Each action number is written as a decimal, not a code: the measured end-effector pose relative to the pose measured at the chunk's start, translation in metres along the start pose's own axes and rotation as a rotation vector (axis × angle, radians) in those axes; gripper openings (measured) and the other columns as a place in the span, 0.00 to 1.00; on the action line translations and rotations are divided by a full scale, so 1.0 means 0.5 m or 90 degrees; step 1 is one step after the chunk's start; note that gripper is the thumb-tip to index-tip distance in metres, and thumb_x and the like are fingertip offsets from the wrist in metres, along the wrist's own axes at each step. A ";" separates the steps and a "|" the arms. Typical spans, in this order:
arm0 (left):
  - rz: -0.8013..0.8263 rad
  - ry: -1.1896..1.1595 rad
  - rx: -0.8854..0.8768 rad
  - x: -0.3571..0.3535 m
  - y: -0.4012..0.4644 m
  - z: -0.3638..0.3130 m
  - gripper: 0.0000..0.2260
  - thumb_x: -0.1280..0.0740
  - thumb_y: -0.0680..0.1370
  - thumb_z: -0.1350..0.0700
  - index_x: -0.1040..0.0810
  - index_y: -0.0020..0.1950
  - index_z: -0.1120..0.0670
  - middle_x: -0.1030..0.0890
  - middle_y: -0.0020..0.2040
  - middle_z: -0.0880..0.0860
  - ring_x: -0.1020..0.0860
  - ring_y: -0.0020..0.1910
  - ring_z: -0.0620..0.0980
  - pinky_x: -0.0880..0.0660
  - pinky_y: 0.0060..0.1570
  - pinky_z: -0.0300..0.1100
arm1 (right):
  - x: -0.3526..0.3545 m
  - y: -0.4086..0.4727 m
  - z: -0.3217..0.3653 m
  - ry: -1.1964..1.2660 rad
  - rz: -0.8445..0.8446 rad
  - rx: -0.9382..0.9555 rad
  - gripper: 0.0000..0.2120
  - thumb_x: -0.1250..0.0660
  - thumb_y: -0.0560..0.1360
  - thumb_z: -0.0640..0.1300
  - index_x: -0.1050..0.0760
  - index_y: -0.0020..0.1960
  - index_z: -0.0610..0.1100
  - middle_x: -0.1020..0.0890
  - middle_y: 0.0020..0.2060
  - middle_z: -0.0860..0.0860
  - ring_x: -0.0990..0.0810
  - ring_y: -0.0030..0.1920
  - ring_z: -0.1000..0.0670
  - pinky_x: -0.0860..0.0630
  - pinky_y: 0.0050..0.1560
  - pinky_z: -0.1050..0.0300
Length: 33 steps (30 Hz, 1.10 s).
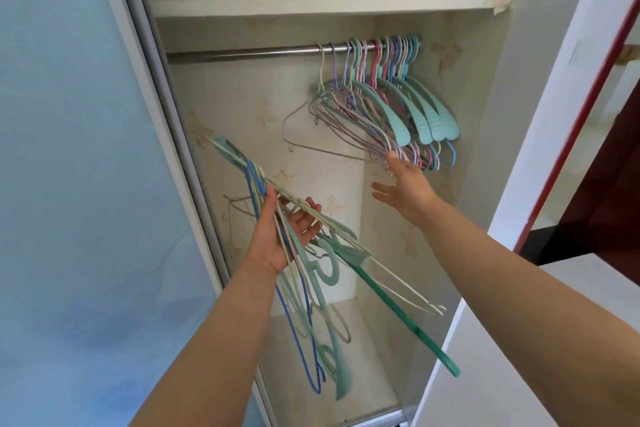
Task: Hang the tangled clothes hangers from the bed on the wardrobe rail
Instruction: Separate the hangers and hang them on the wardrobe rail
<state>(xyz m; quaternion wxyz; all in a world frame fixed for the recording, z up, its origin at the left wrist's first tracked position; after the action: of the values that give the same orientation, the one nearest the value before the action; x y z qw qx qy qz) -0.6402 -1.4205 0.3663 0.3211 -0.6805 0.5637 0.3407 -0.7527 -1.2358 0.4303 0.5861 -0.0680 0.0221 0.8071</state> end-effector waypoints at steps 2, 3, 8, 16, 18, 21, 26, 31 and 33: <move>0.000 0.001 -0.001 -0.002 0.000 -0.001 0.25 0.26 0.64 0.37 0.25 0.45 0.55 0.20 0.48 0.58 0.19 0.50 0.57 0.24 0.53 0.54 | 0.023 -0.039 -0.046 -0.259 0.022 -0.017 0.32 0.39 0.79 0.57 0.46 0.76 0.44 0.34 0.71 0.46 0.21 0.54 0.43 0.22 0.49 0.51; -0.001 0.004 -0.002 -0.003 0.001 0.000 0.24 0.28 0.65 0.36 0.25 0.45 0.55 0.20 0.48 0.58 0.19 0.50 0.57 0.23 0.52 0.53 | 0.022 -0.061 -0.092 -0.406 0.093 -0.062 0.31 0.40 0.79 0.58 0.43 0.75 0.43 0.31 0.69 0.45 0.20 0.54 0.44 0.22 0.50 0.51; -0.009 0.010 0.006 0.004 0.011 0.021 0.29 0.25 0.62 0.37 0.30 0.51 0.53 0.21 0.48 0.58 0.19 0.48 0.56 0.23 0.48 0.52 | 0.042 -0.160 -0.260 -0.603 0.385 -0.266 0.46 0.49 0.68 0.74 0.36 0.73 0.43 0.25 0.66 0.45 0.24 0.63 0.44 0.31 0.68 0.46; -0.137 0.038 -0.017 0.039 0.018 0.035 0.22 0.34 0.72 0.33 0.24 0.50 0.52 0.20 0.51 0.57 0.21 0.54 0.55 0.24 0.55 0.51 | 0.149 -0.178 -0.295 -0.897 0.189 -0.164 0.53 0.30 0.66 0.68 0.53 0.77 0.45 0.42 0.75 0.45 0.31 0.69 0.41 0.31 0.66 0.44; -0.159 0.024 -0.026 0.047 0.020 0.035 0.24 0.34 0.71 0.33 0.24 0.53 0.51 0.21 0.55 0.57 0.21 0.56 0.55 0.24 0.56 0.52 | 0.159 -0.186 -0.284 -0.902 0.081 -0.081 0.42 0.32 0.69 0.65 0.42 0.73 0.43 0.37 0.71 0.46 0.29 0.65 0.42 0.27 0.63 0.47; -0.166 -0.008 -0.042 0.046 0.021 0.036 0.24 0.35 0.72 0.33 0.25 0.53 0.53 0.20 0.52 0.58 0.20 0.55 0.56 0.25 0.59 0.54 | 0.148 -0.216 -0.272 -0.927 0.012 0.058 0.25 0.36 0.74 0.62 0.30 0.63 0.47 0.39 0.71 0.49 0.36 0.70 0.45 0.27 0.64 0.47; -0.176 -0.039 -0.058 0.056 0.028 0.030 0.30 0.33 0.71 0.33 0.27 0.62 0.54 0.21 0.54 0.59 0.22 0.60 0.56 0.22 0.54 0.52 | 0.153 -0.241 -0.344 -0.901 0.078 0.017 0.15 0.46 0.81 0.56 0.30 0.55 0.46 0.25 0.53 0.48 0.24 0.54 0.45 0.23 0.52 0.49; -0.173 -0.016 -0.063 0.077 0.041 0.019 0.34 0.33 0.70 0.32 0.29 0.69 0.50 0.19 0.55 0.57 0.17 0.53 0.55 0.27 0.60 0.58 | 0.196 -0.260 -0.388 -0.791 0.025 -0.052 0.14 0.52 0.82 0.57 0.35 0.52 0.48 0.26 0.34 0.52 0.25 0.35 0.47 0.30 0.36 0.54; -0.184 -0.022 -0.071 0.087 0.042 0.014 0.34 0.32 0.70 0.33 0.29 0.70 0.51 0.19 0.55 0.57 0.18 0.53 0.55 0.25 0.60 0.55 | 0.225 -0.271 -0.417 -0.730 0.007 -0.110 0.17 0.54 0.82 0.56 0.33 0.50 0.46 0.26 0.35 0.51 0.25 0.39 0.46 0.31 0.39 0.54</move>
<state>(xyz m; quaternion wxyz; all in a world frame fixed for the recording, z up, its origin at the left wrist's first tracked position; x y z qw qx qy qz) -0.6557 -1.4421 0.3254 0.3380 -0.7654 0.4346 0.3332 -0.6406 -1.1117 0.2146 0.4925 0.3324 -0.3645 0.7170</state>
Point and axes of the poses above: each hand's wrist, its own y-axis towards the middle knuckle, its own x-axis out of the back of the hand, z = x × y, the point moved 9 cm from there along y, towards the middle knuckle
